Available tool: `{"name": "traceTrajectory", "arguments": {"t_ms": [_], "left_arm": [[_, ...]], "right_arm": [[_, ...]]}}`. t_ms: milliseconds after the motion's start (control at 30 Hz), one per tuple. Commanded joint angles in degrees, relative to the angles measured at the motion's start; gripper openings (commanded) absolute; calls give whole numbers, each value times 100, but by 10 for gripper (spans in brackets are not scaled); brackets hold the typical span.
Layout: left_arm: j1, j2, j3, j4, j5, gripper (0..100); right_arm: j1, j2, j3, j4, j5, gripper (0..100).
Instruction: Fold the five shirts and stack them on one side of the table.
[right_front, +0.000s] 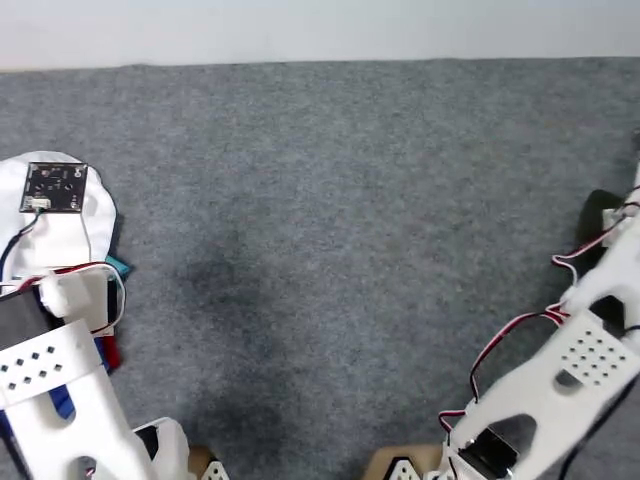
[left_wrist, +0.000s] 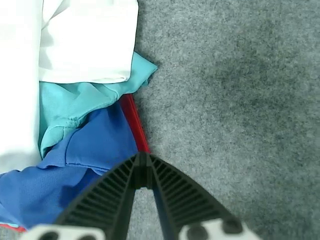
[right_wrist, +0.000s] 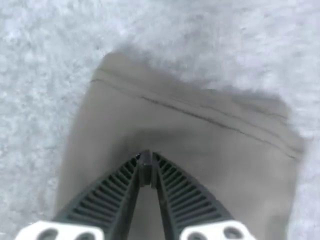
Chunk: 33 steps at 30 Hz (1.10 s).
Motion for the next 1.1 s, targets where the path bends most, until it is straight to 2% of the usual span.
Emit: {"name": "traceTrajectory", "arguments": {"t_ms": [0, 267, 467, 633, 900, 1067], "left_arm": [[0, -88, -40, -9, -44, 4], [0, -114, -75, 18, -44, 4], [0, -114, -75, 35, -53, 4], [0, -114, -75, 35, -53, 4], [0, -114, -75, 35, -44, 4], [0, -114, -66, 35, -44, 4]], "right_arm": [[40, -479, -290, -277, -44, 9], [-620, 295, -290, -462, -44, 9], [-831, 57, -290, -171, -44, 9], [-541, -629, -290, 75, -44, 9], [330, -1182, -264, 92, -26, 9], [444, -1095, -167, 971, -53, 9]]}}
